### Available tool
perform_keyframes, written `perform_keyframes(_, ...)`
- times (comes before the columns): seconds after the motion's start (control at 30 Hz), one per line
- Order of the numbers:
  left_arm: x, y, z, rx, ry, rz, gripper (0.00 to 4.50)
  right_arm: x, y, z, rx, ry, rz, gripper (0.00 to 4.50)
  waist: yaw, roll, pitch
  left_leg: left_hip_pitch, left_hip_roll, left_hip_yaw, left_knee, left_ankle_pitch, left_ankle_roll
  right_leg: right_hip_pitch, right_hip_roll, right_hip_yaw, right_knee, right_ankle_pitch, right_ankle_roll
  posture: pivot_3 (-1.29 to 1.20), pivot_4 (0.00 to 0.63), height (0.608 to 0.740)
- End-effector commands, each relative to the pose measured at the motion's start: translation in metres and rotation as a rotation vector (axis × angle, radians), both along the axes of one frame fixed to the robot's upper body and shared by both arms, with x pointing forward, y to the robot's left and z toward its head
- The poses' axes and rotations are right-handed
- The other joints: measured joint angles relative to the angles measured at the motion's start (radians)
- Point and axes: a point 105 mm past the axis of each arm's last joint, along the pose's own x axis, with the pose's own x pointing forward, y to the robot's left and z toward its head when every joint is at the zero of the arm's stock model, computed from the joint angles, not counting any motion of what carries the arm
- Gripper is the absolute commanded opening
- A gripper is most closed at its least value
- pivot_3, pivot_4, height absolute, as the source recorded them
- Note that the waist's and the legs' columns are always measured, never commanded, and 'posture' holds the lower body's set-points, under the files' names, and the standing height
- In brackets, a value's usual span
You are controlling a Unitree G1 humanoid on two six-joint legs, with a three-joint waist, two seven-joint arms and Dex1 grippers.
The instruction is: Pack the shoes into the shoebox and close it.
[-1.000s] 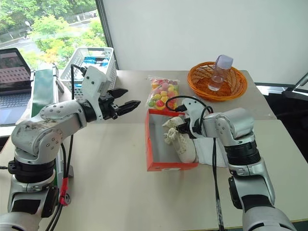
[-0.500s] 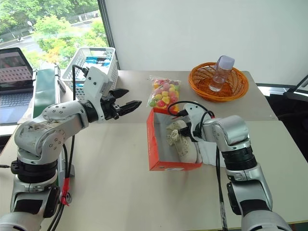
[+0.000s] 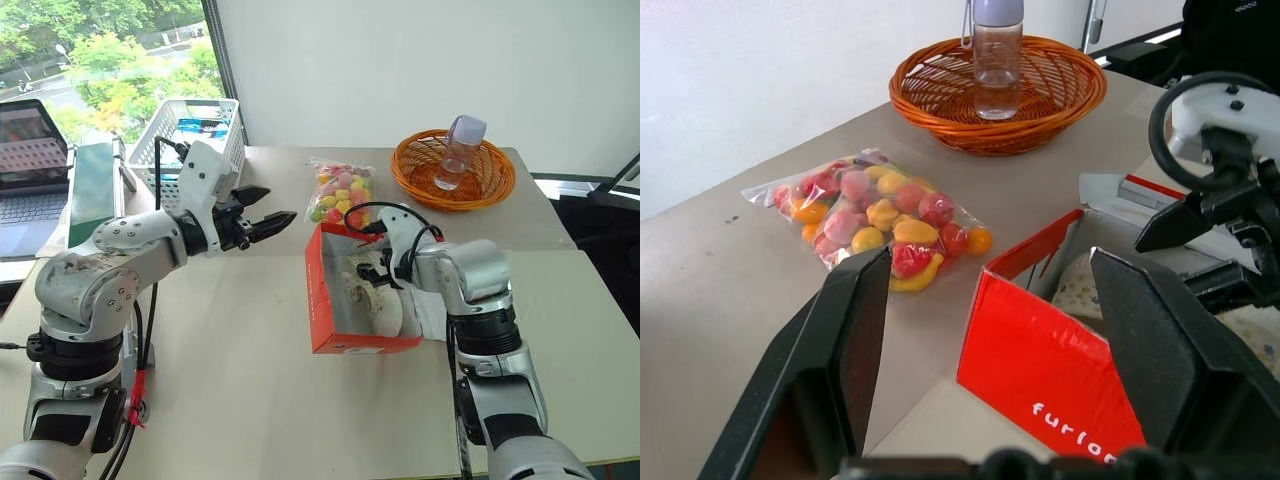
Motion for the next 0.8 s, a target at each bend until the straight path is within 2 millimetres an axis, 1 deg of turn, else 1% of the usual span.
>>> perform_keyframes(0.03, -0.001, 0.003, 0.007, -0.005, -0.039, 0.008, 3.36, 0.000, 0.002, 0.030, 0.033, -0.090, 0.018, 4.46, 0.000, 0.000, 0.000, 0.000, 0.000, 0.000, 0.000, 0.000, 0.000, 0.000, 0.000, 0.000, 0.000, 0.000, 0.000, 0.00, 0.150, 0.740)
perform_keyframes(0.1, 0.000, 0.005, 0.007, -0.005, -0.040, 0.016, 3.36, -0.001, 0.005, 0.041, 0.055, -0.121, 0.051, 4.46, 0.000, 0.000, 0.000, 0.000, 0.000, 0.000, 0.001, 0.000, 0.000, 0.000, 0.000, 0.000, 0.001, 0.000, 0.000, 0.00, 0.150, 0.740)
perform_keyframes(0.2, 0.001, 0.011, 0.007, -0.010, -0.032, 0.055, 3.36, -0.002, 0.010, 0.065, 0.120, -0.191, 0.100, 4.46, -0.001, 0.000, 0.000, 0.000, 0.000, 0.000, 0.003, 0.000, 0.000, 0.000, 0.000, 0.000, 0.004, 0.000, 0.000, 0.00, 0.150, 0.740)
perform_keyframes(0.3, 0.003, 0.020, 0.004, -0.009, -0.016, 0.101, 3.36, -0.002, 0.014, 0.079, 0.169, -0.221, 0.137, 4.46, -0.002, 0.000, 0.000, 0.000, 0.000, 0.000, 0.006, 0.000, 0.000, 0.000, 0.000, 0.000, 0.008, 0.000, 0.000, 0.00, 0.150, 0.740)
perform_keyframes(0.4, 0.004, 0.032, 0.000, -0.003, -0.003, 0.168, 3.36, 0.002, 0.020, 0.104, 0.184, -0.385, 0.191, 4.46, -0.002, 0.000, 0.000, 0.002, 0.000, 0.000, 0.007, 0.001, 0.001, 0.001, 0.000, 0.000, 0.009, 0.000, 0.000, 0.00, 0.150, 0.740)
perform_keyframes(0.47, 0.005, 0.042, -0.002, -0.003, 0.006, 0.225, 3.36, -0.002, 0.032, 0.118, 0.285, -0.458, 0.275, 4.46, -0.004, 0.000, 0.000, 0.002, 0.000, 0.000, 0.007, 0.001, 0.001, 0.001, 0.000, 0.001, 0.009, 0.000, 0.000, 0.00, 0.150, 0.740)
perform_keyframes(0.53, 0.006, 0.053, -0.006, 0.016, 0.013, 0.290, 3.36, -0.009, 0.047, 0.124, 0.473, -0.414, 0.395, 4.46, -0.007, 0.000, 0.000, 0.002, 0.000, 0.000, 0.006, 0.000, 0.001, 0.001, 0.000, 0.001, 0.008, 0.000, 0.000, 0.00, 0.150, 0.740)
perform_keyframes(0.57, 0.007, 0.061, -0.010, 0.024, 0.019, 0.345, 3.36, -0.011, 0.055, 0.129, 0.532, -0.420, 0.461, 4.46, -0.008, 0.000, 0.000, 0.002, 0.000, 0.000, 0.006, 0.000, 0.001, 0.001, 0.000, 0.001, 0.008, 0.000, 0.000, 0.00, 0.150, 0.740)
perform_keyframes(0.6, 0.007, 0.073, -0.015, 0.031, 0.021, 0.424, 3.36, -0.013, 0.063, 0.128, 0.527, -0.427, 0.535, 4.46, -0.009, 0.000, 0.000, 0.002, 0.000, 0.000, 0.006, 0.000, 0.001, 0.001, 0.000, 0.001, 0.009, 0.000, 0.000, 0.00, 0.150, 0.740)
perform_keyframes(0.67, 0.005, 0.087, -0.020, 0.033, 0.022, 0.528, 3.36, -0.013, 0.072, 0.123, 0.470, -0.443, 0.611, 4.46, -0.008, 0.000, 0.000, 0.002, 0.000, 0.000, 0.006, 0.000, 0.001, 0.001, 0.000, 0.001, 0.009, 0.000, 0.000, 0.00, 0.150, 0.740)
perform_keyframes(0.73, 0.002, 0.099, -0.025, 0.018, 0.023, 0.618, 3.36, -0.013, 0.080, 0.114, 0.422, -0.453, 0.681, 4.46, -0.006, 0.000, 0.000, 0.002, 0.000, 0.000, 0.006, 0.000, 0.001, 0.001, 0.000, 0.001, 0.009, 0.000, 0.000, 0.00, 0.150, 0.740)
perform_keyframes(0.8, -0.003, 0.108, -0.029, 0.038, 0.005, 0.688, 3.36, -0.015, 0.087, 0.107, 0.374, -0.473, 0.758, 4.46, -0.004, 0.000, 0.000, 0.003, 0.000, 0.000, 0.006, 0.000, 0.001, 0.001, 0.000, 0.000, 0.009, 0.000, 0.000, 0.00, 0.150, 0.740)
